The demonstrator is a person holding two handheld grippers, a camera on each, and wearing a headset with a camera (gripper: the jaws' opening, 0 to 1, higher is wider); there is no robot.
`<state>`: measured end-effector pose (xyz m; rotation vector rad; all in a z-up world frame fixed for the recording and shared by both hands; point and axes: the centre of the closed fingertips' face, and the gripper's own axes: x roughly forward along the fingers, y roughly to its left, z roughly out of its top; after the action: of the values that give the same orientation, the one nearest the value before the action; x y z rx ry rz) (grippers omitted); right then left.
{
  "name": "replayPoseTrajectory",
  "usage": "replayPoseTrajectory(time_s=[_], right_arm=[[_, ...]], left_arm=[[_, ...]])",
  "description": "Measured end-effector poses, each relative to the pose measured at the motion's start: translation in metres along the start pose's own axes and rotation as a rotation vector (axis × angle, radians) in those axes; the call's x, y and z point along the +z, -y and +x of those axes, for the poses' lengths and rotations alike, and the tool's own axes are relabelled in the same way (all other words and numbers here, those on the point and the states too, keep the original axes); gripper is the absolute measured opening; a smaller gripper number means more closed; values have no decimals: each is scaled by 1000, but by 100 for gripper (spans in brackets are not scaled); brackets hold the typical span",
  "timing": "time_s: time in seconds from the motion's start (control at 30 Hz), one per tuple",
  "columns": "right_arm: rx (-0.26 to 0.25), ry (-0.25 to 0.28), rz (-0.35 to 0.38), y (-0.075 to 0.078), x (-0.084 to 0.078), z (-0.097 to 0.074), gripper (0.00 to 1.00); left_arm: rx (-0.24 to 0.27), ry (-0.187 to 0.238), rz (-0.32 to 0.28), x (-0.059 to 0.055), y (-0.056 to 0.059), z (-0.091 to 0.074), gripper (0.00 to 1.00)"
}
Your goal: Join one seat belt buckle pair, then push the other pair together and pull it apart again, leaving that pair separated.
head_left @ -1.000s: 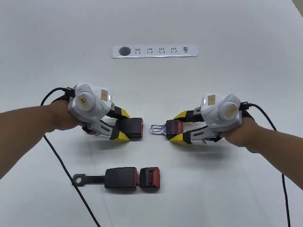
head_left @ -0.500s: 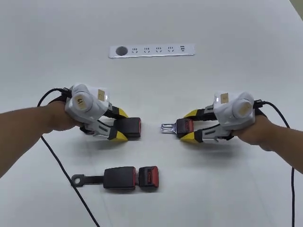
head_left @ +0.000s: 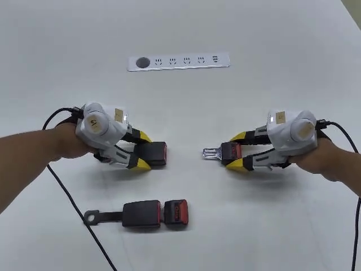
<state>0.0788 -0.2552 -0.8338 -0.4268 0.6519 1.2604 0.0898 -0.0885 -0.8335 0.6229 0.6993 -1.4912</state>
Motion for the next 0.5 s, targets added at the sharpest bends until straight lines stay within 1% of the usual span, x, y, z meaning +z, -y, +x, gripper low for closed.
replayPoseTrajectory(time_s=[0.2,0.5], right_arm=[[-5,-9,6,1,-4,-5,36],[-1,-26,-7,2,-4,-4,37]], left_arm=[[1,-3,1,0,0,0,35],[3,-19,9,1,0,1,35]])
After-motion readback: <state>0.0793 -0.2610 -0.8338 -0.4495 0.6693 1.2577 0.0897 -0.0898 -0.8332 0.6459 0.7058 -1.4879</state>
